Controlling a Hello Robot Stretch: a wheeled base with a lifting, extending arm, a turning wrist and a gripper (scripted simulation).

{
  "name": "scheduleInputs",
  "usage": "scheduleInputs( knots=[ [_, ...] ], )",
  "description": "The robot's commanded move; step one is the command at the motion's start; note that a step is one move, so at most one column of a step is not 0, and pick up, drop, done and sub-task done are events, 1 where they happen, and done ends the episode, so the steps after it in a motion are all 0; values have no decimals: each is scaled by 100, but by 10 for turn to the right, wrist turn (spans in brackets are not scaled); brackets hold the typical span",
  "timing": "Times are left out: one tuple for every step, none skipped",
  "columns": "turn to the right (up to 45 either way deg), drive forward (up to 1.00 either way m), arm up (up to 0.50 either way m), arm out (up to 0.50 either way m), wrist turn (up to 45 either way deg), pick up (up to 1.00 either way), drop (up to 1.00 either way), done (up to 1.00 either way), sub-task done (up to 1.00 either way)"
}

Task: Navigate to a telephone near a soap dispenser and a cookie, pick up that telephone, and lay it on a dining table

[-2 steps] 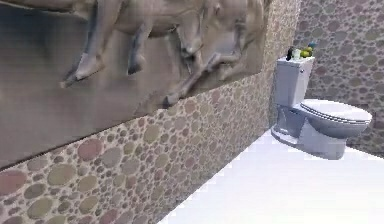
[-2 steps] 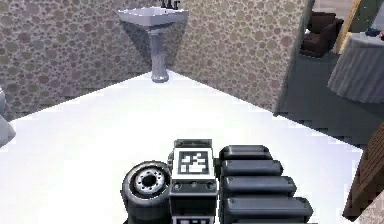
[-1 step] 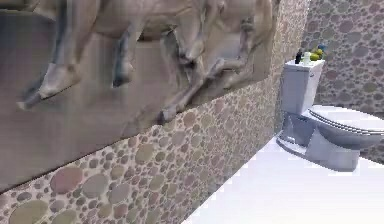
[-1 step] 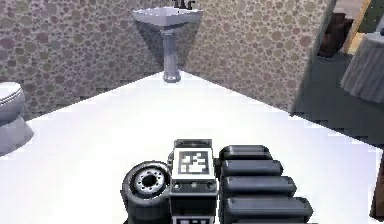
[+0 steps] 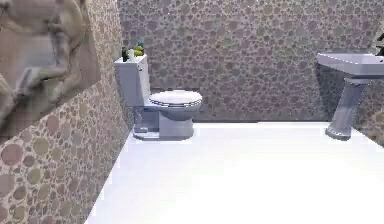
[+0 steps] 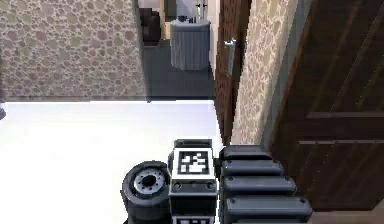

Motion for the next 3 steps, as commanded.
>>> scheduleInputs(
  knots=[
    [450,0,0,0,0,0,0,0,0],
    [360,0,0,0,0,0,0,0,0],
    [0,100,0,0,0,0,0,0,0]
  ],
)
